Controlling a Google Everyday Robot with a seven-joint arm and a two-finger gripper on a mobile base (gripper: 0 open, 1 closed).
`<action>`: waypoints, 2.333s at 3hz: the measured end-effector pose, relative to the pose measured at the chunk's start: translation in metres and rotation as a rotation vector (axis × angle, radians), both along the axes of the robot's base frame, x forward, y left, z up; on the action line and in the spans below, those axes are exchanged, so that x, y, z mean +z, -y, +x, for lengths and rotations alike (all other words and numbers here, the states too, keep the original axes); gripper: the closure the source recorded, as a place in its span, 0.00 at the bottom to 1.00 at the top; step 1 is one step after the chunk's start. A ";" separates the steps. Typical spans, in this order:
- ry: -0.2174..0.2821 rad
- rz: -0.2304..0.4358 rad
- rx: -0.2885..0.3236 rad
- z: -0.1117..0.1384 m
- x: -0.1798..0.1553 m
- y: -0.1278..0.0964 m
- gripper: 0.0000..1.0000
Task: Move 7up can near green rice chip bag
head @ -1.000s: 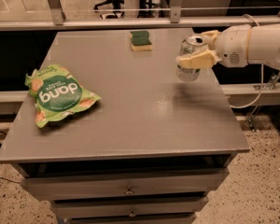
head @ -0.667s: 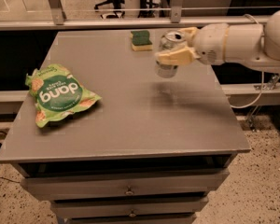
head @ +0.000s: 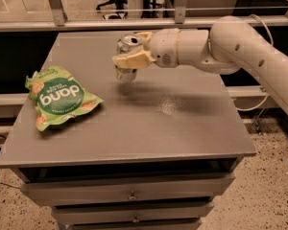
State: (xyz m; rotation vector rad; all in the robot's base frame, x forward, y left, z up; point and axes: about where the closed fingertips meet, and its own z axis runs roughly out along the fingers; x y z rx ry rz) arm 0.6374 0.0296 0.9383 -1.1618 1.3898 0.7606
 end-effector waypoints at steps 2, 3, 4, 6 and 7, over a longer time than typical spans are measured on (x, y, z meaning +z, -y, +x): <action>-0.043 -0.043 0.132 -0.011 -0.036 -0.066 0.97; -0.040 -0.093 0.165 -0.015 -0.047 -0.077 0.74; -0.036 -0.108 0.173 -0.015 -0.048 -0.078 0.53; -0.036 -0.108 0.173 -0.015 -0.046 -0.078 0.01; -0.018 -0.127 0.160 -0.013 -0.042 -0.060 0.00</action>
Offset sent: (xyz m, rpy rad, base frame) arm -0.0136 0.0814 -0.0468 -0.0456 0.0597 0.1674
